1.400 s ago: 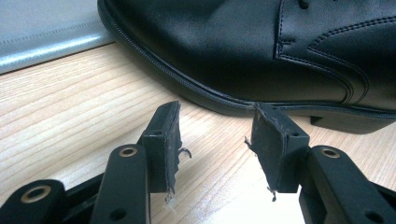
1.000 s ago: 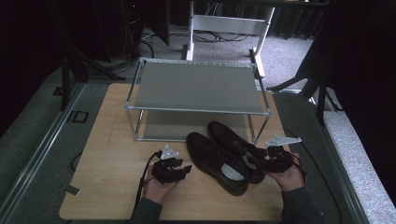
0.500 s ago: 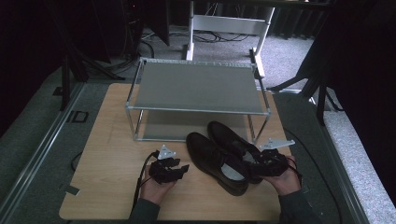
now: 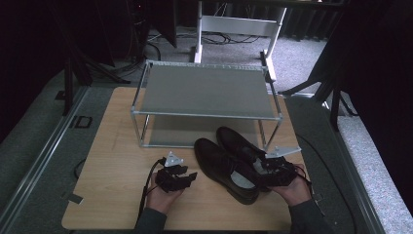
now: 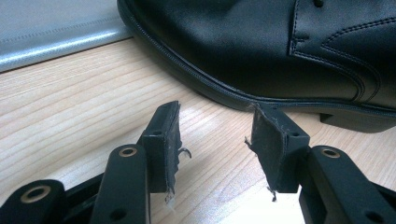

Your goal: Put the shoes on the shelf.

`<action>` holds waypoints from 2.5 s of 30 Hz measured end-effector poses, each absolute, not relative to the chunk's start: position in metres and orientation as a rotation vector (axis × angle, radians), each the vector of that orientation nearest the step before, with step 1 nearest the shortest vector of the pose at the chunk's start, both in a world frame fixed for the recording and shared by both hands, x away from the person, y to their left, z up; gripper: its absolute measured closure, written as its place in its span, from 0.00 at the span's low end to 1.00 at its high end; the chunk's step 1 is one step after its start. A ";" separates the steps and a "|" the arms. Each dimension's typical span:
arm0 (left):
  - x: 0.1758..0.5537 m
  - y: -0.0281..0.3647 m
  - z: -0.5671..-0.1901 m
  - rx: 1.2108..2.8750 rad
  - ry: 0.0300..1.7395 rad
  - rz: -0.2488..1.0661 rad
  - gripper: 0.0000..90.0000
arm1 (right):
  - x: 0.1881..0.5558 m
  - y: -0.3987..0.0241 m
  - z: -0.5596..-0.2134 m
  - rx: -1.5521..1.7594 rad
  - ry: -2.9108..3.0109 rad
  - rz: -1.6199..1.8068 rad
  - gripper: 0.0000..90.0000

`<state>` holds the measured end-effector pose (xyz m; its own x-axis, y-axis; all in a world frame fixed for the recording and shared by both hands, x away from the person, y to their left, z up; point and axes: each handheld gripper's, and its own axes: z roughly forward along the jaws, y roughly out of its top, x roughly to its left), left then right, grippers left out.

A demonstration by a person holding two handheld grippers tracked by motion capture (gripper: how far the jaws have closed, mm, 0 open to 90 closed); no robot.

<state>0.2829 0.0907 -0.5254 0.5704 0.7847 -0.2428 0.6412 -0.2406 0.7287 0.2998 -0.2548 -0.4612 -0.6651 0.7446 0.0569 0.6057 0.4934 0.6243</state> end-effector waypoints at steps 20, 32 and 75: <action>0.283 0.090 -0.527 1.971 1.143 0.216 0.58 | 0.301 -0.253 -0.472 1.272 2.569 0.802 0.39; 0.283 0.089 -0.527 1.969 1.141 0.214 0.58 | 0.306 -0.247 -0.483 1.345 2.577 0.688 0.50; 0.281 0.094 -0.520 1.934 1.145 0.219 0.58 | 0.297 -0.239 -0.467 1.253 2.493 0.882 0.90</action>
